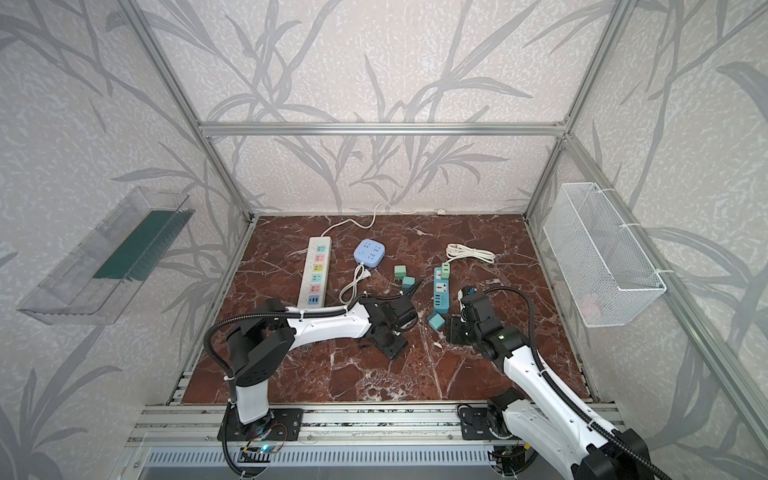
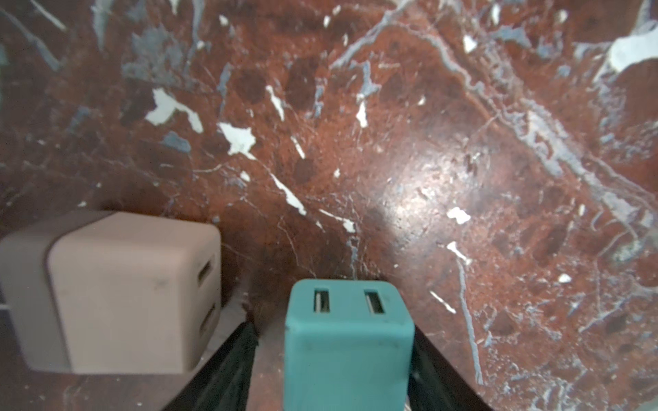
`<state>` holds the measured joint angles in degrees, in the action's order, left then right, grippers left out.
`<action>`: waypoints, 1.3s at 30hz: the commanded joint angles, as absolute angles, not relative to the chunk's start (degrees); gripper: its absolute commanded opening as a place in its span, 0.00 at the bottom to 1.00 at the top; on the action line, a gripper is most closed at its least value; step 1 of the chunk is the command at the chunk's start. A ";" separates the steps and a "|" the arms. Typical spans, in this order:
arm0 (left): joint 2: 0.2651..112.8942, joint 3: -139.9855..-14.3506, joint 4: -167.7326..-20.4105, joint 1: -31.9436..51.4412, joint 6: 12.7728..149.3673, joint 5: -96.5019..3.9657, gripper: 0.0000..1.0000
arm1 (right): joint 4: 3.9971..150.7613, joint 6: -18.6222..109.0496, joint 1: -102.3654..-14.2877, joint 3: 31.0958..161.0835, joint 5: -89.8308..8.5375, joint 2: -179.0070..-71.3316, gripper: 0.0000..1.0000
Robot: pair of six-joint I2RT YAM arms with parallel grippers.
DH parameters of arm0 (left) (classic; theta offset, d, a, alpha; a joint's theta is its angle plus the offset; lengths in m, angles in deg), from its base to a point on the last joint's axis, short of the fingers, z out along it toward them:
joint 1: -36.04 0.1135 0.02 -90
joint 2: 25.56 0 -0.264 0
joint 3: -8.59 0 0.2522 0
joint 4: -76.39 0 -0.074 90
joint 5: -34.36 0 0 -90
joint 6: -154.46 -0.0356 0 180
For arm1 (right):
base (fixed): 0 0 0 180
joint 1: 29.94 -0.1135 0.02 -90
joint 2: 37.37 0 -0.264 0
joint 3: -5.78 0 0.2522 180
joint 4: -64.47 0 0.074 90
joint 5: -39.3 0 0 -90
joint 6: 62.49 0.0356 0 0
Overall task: Insert the plug
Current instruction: 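Lower the left gripper onto the teal adapter beside the pink one and grasp it, then lift the teal adapter with the left gripper and hold it up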
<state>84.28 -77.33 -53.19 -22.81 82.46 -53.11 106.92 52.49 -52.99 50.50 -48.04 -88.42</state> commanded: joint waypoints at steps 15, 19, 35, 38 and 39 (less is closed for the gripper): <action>75.74 -70.99 -66.23 -24.64 80.32 -56.61 0.50 | 107.50 51.95 -52.97 52.61 -47.62 -87.73 0.56; 68.52 -60.17 -88.39 -24.78 79.72 -56.78 0.50 | 108.86 52.04 -52.79 54.43 -46.61 -87.55 0.56; 65.42 -67.57 -67.03 -24.24 78.67 -63.73 0.58 | 111.80 51.00 -52.53 57.74 -44.55 -87.17 0.58; 67.73 -71.58 -57.99 -24.25 78.56 -60.02 0.63 | 111.90 51.17 -52.38 56.83 -44.55 -86.56 0.59; 69.14 -73.25 -54.84 -24.25 79.08 -59.21 0.66 | 112.03 51.16 -52.44 56.57 -44.55 -86.29 0.60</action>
